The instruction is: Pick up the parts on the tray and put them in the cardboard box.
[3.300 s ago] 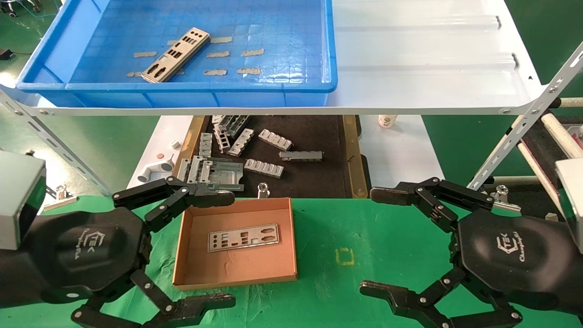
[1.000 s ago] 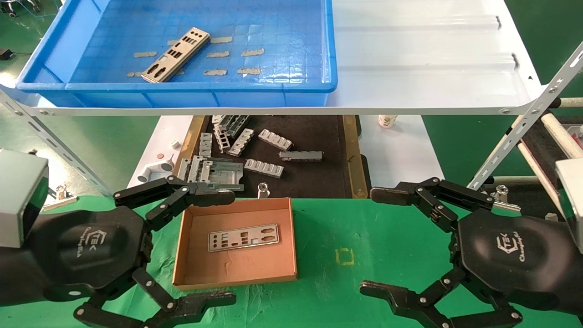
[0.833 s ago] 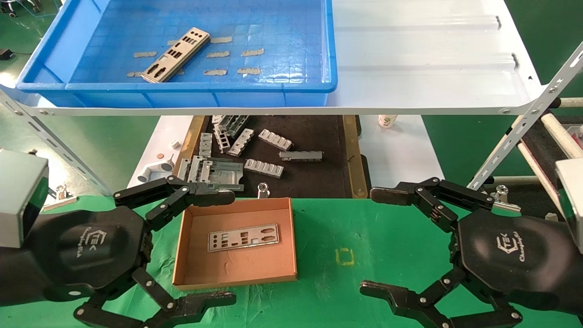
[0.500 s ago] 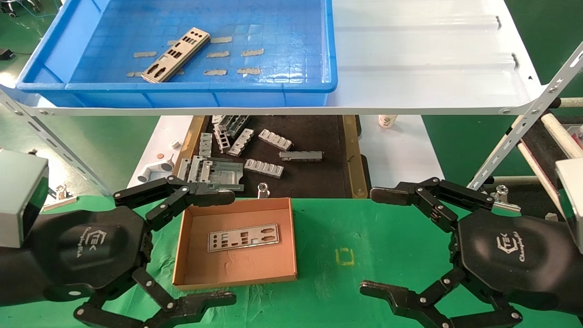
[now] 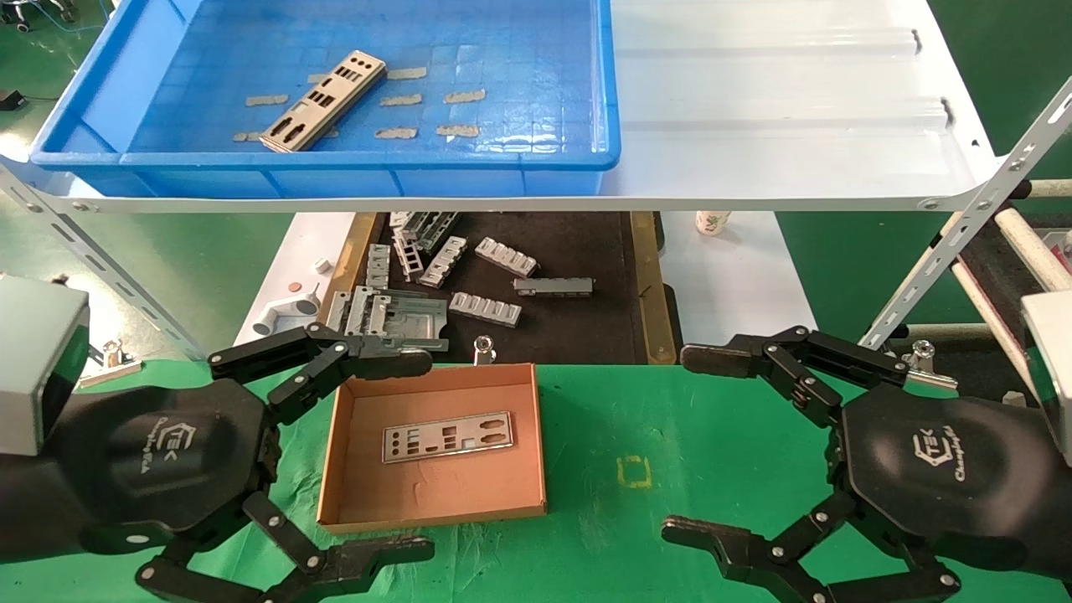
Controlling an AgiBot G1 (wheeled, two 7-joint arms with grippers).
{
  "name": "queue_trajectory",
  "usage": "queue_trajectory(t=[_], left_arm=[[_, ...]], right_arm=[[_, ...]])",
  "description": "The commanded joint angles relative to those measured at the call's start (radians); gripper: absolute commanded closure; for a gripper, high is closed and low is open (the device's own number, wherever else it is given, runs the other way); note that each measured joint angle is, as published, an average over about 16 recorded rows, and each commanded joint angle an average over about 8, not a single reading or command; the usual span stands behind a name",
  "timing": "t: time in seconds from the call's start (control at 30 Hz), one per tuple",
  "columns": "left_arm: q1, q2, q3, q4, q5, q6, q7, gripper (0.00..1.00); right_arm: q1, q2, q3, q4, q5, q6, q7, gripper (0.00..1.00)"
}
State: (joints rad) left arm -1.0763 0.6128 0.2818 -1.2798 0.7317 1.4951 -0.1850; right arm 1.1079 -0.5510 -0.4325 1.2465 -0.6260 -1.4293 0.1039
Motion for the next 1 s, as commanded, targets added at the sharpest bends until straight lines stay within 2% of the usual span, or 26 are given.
queue_trajectory(t=[0.03,1.0], left_arm=[[0.0,0.0,0.0,0.0,0.0,0.0,0.0,0.0],[0.0,0.0,0.0,0.0,0.0,0.0,0.0,0.0]], right_arm=[[0.0,0.0,0.0,0.0,0.0,0.0,0.0,0.0],[0.0,0.0,0.0,0.0,0.0,0.0,0.0,0.0]])
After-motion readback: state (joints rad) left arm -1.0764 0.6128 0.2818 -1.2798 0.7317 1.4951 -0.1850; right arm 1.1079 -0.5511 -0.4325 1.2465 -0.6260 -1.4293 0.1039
